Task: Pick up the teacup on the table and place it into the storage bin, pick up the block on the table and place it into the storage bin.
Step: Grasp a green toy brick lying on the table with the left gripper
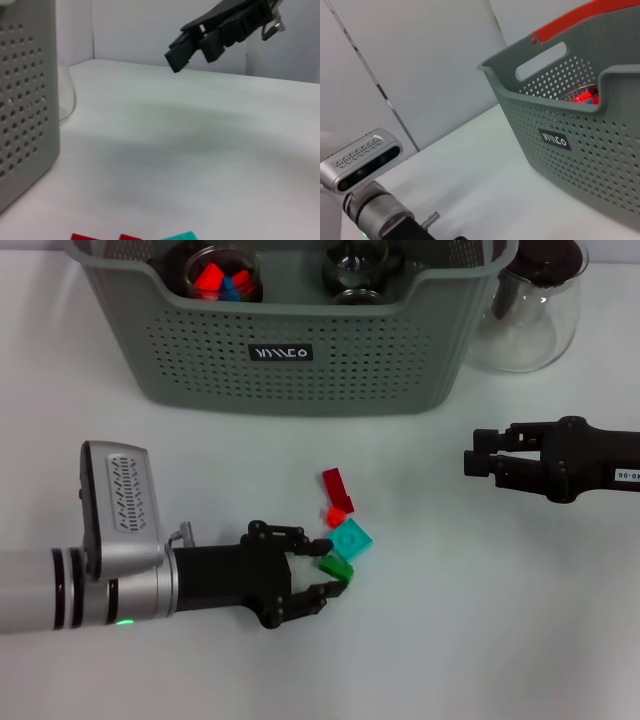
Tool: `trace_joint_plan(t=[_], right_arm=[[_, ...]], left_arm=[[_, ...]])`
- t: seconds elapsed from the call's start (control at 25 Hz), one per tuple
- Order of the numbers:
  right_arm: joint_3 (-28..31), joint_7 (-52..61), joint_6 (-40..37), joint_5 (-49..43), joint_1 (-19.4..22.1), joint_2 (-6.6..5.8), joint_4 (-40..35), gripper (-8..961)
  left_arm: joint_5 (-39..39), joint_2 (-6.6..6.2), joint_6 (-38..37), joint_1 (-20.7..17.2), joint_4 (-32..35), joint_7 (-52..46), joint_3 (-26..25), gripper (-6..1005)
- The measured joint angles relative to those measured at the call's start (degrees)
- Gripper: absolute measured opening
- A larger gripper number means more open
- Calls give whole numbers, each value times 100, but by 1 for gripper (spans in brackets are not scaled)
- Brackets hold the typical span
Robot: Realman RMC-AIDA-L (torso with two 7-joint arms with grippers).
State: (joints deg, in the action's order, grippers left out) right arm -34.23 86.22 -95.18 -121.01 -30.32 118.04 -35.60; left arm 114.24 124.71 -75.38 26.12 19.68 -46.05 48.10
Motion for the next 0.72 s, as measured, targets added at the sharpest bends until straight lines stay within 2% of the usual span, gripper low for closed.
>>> trace_joint_plan(t=[0.32, 0.72], right_arm=[[20, 0, 0, -2, 7, 0, 0, 425], [-13, 0, -2, -2, 24, 9, 0, 425]], left_arm=[[6, -1, -148, -94, -32, 12, 3, 422], [-144, 11, -57, -36, -160, 300, -30, 380]])
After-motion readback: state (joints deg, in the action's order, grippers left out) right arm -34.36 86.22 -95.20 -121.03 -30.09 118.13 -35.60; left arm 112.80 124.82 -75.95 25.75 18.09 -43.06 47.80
